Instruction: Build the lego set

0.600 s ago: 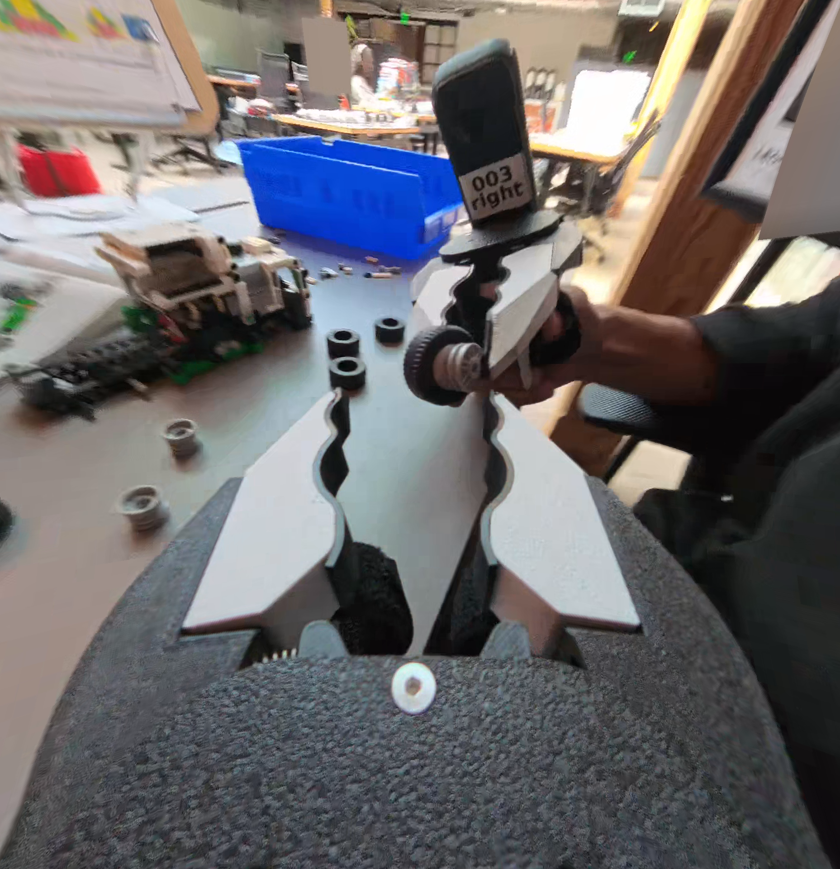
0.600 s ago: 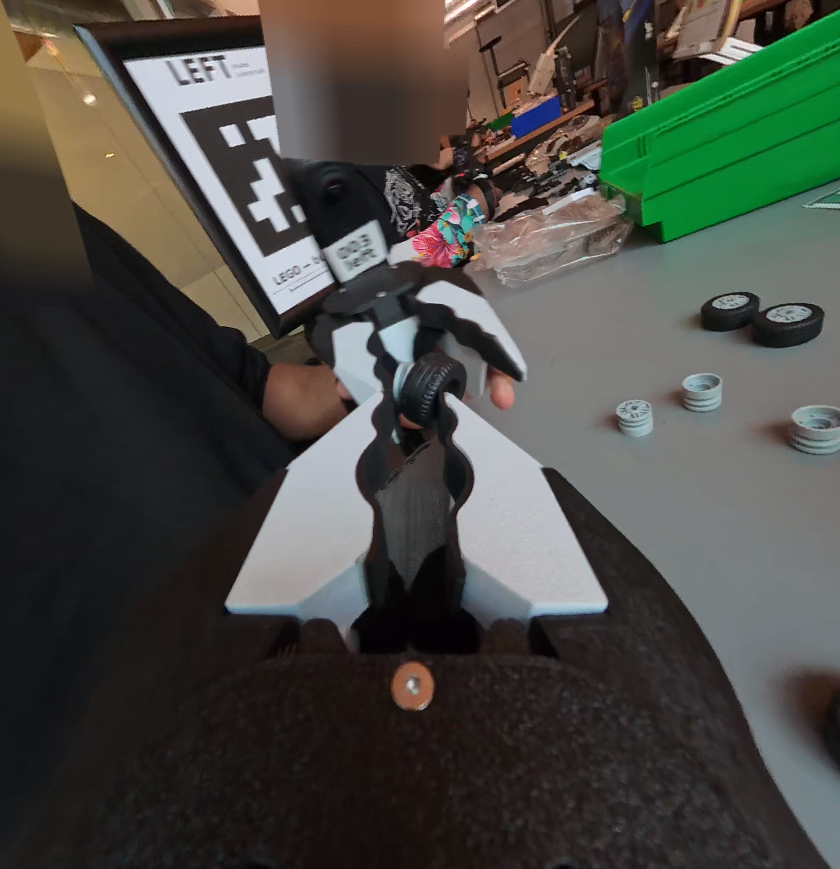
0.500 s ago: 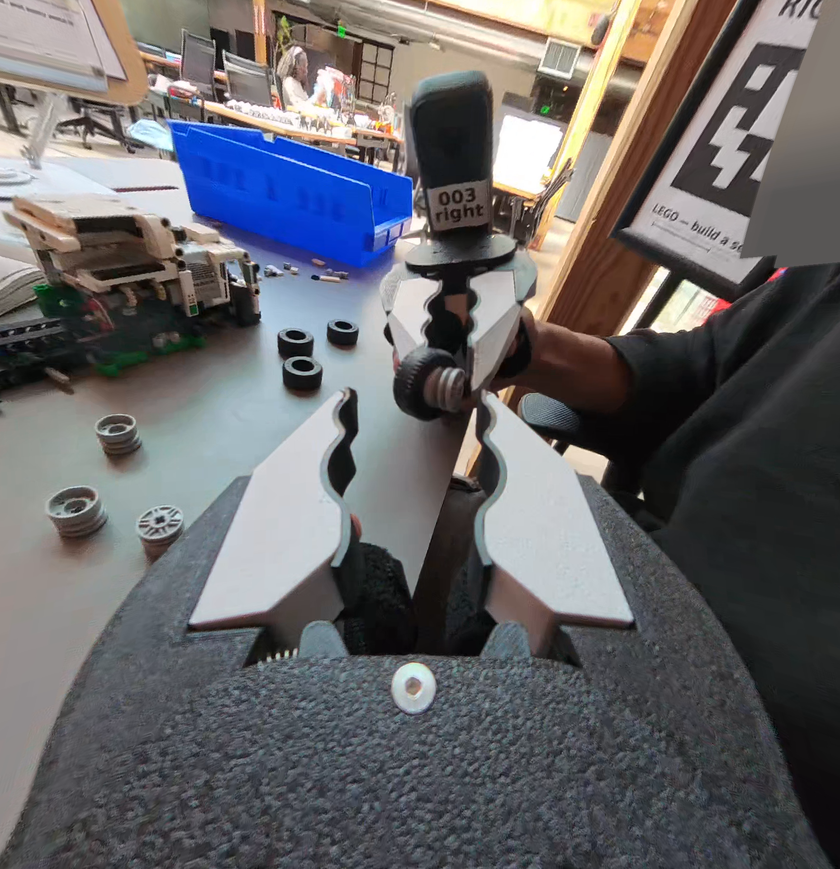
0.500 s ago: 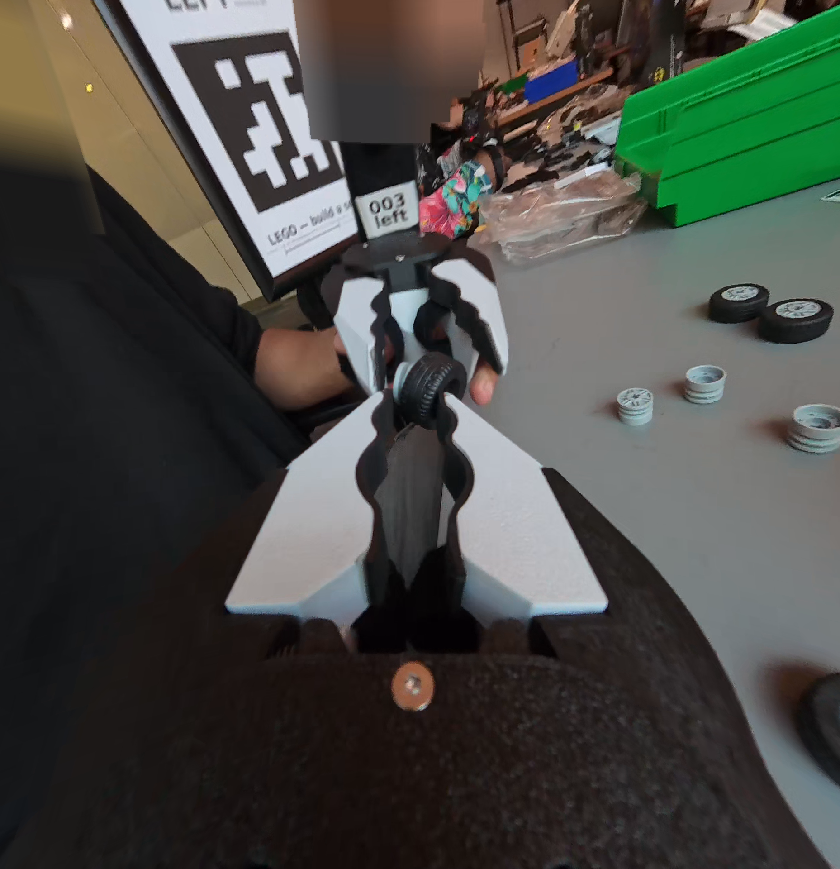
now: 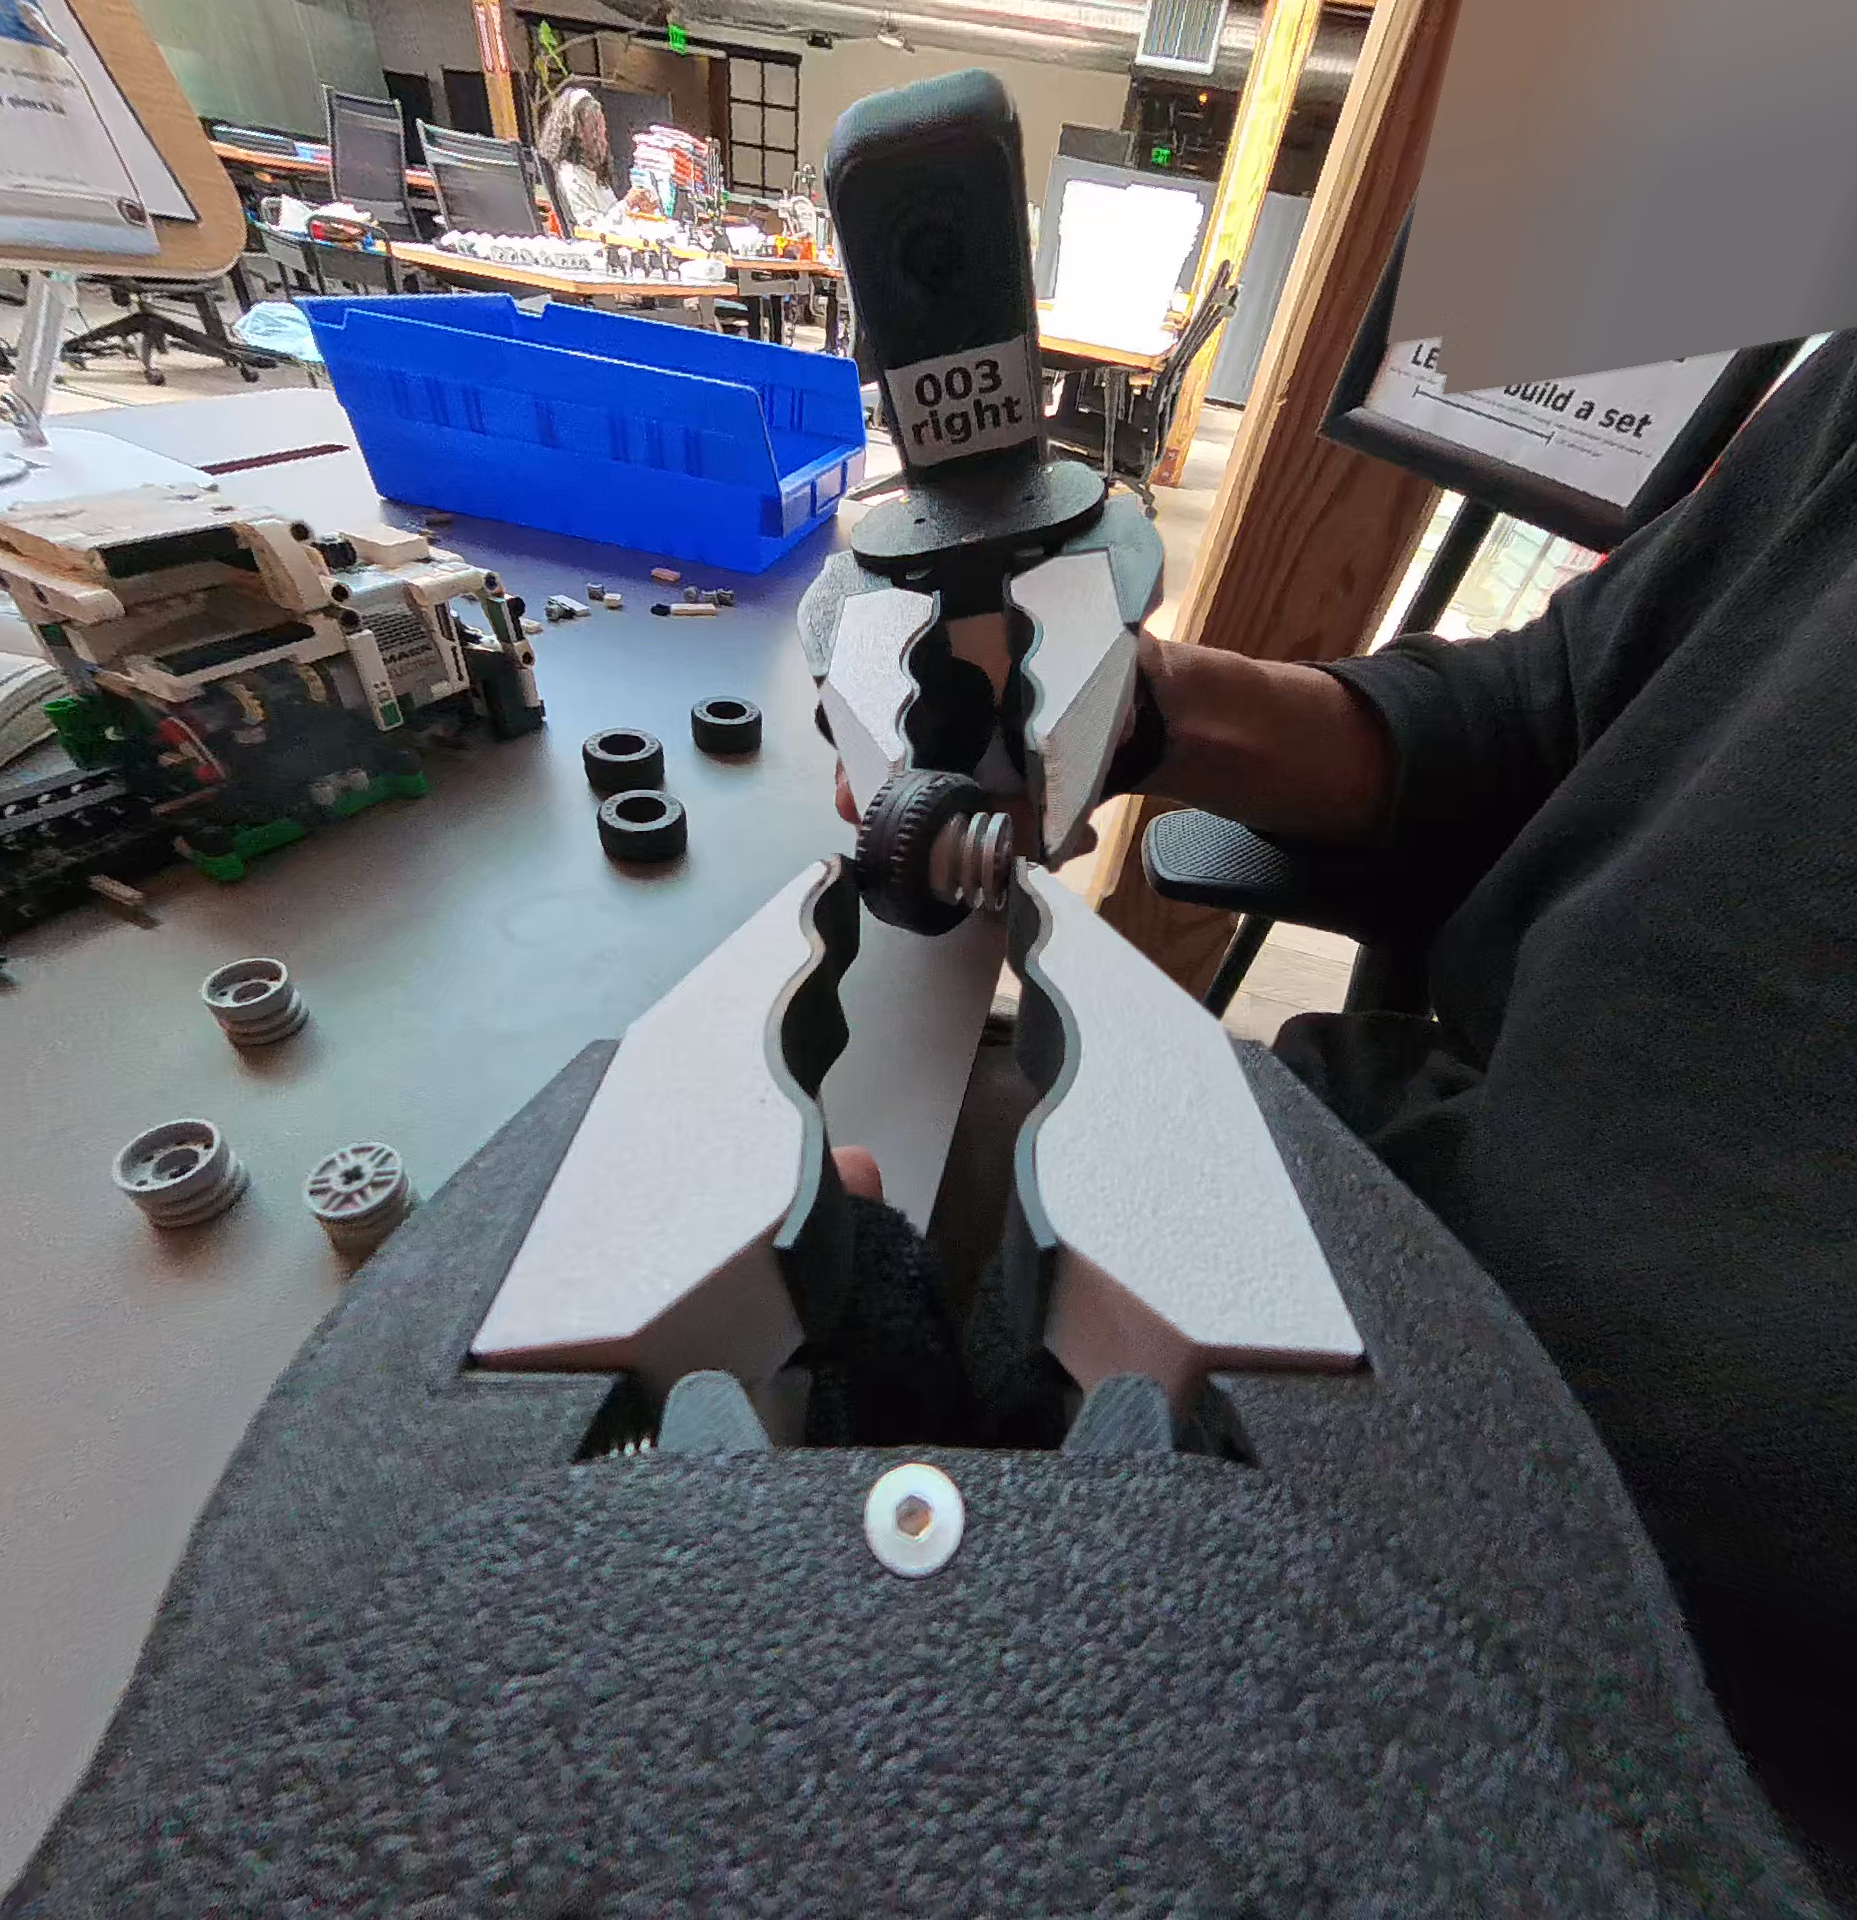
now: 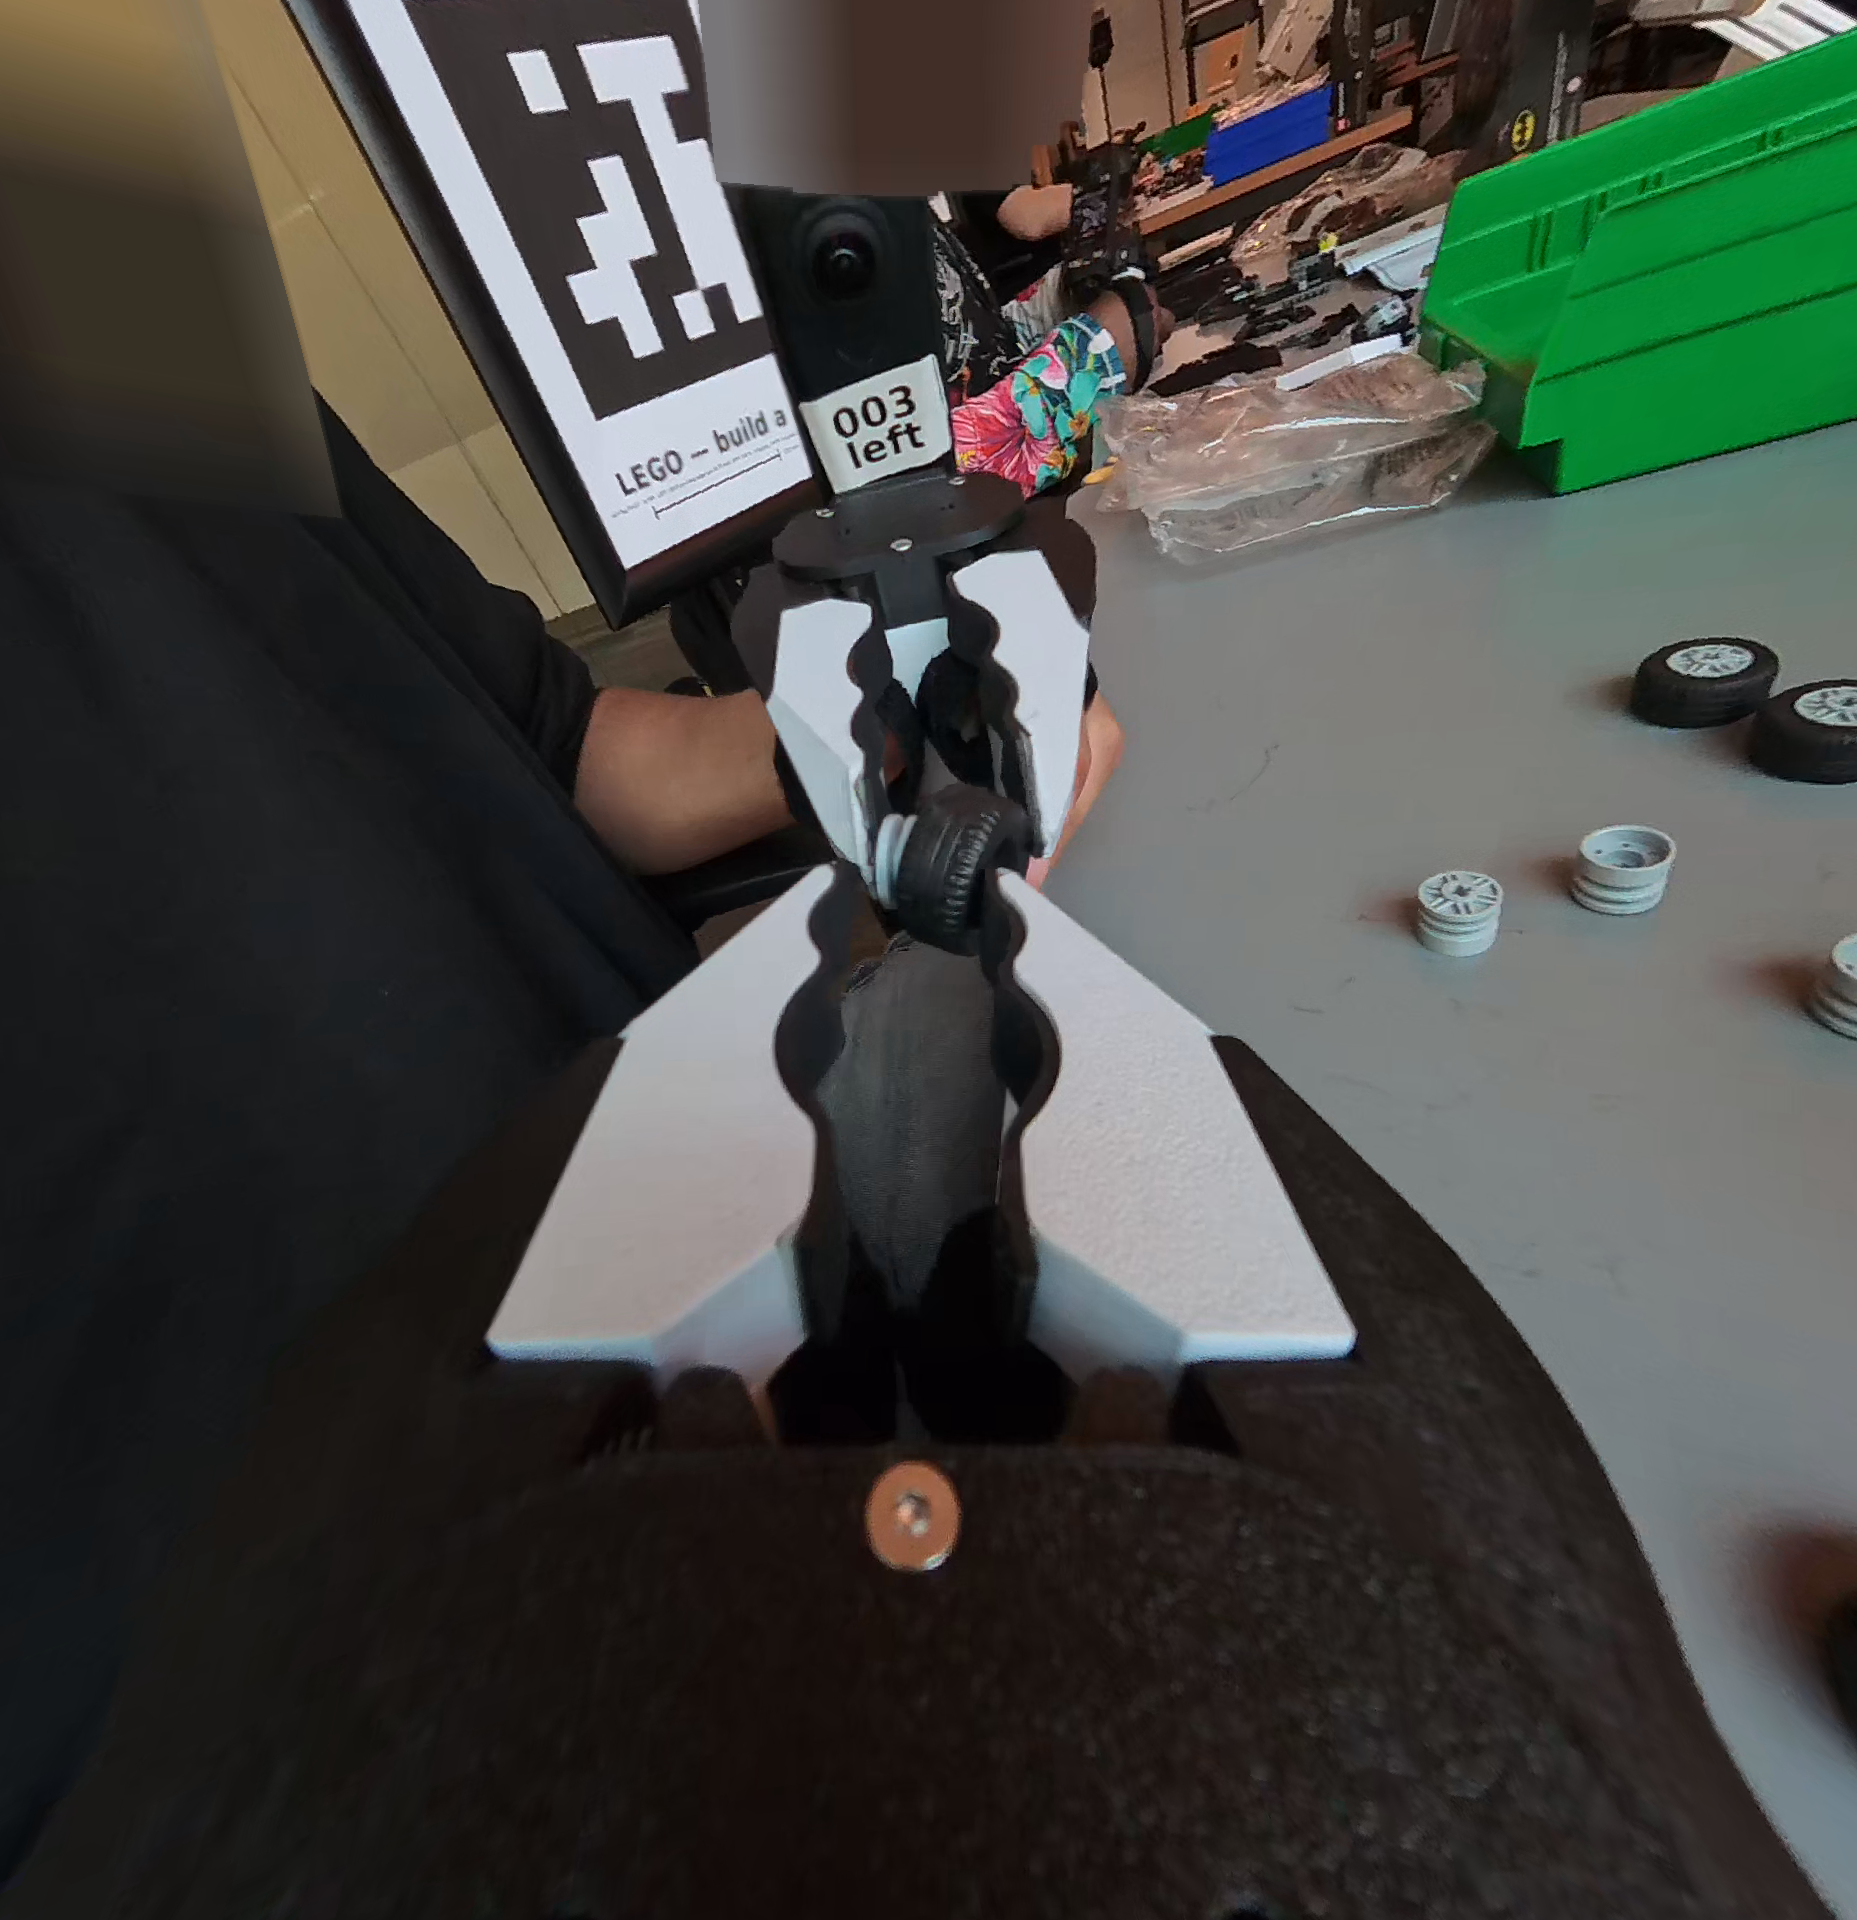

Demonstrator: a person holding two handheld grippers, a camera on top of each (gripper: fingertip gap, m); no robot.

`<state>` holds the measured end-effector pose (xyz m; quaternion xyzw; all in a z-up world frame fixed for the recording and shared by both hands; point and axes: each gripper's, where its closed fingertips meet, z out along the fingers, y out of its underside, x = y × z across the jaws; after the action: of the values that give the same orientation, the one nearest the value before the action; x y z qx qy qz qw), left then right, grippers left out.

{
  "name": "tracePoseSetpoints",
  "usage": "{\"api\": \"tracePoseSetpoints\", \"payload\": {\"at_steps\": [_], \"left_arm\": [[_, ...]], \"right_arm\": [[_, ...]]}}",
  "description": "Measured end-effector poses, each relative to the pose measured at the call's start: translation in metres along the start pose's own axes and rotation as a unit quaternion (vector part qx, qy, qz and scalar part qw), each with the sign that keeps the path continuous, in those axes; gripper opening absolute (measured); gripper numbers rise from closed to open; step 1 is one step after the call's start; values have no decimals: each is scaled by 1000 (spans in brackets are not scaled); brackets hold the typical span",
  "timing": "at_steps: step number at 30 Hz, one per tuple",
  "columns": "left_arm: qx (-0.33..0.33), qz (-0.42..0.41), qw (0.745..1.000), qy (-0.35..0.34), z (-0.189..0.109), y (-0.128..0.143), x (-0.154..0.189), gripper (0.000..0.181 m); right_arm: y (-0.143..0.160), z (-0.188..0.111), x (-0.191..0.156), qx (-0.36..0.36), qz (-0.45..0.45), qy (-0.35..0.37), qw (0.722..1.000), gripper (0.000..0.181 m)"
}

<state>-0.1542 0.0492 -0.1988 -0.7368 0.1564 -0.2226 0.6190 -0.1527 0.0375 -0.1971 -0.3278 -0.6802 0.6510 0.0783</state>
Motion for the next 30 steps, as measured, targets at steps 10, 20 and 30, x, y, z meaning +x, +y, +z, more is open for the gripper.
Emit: {"api": "tracePoseSetpoints", "payload": {"at_steps": [10,20,30], "left_arm": [[-18,41,998,34,9,-1,29,27],[-17,46,998,-28,9,1,4,25],[-51,121,987,-96,12,6,-4,24]], "right_arm": [[7,-8,-28,-26,45,-107,993,16],[-1,-8,-1,3,-36,23,999,19],[4,-10,9,-9,-53,46,998,17]]}}
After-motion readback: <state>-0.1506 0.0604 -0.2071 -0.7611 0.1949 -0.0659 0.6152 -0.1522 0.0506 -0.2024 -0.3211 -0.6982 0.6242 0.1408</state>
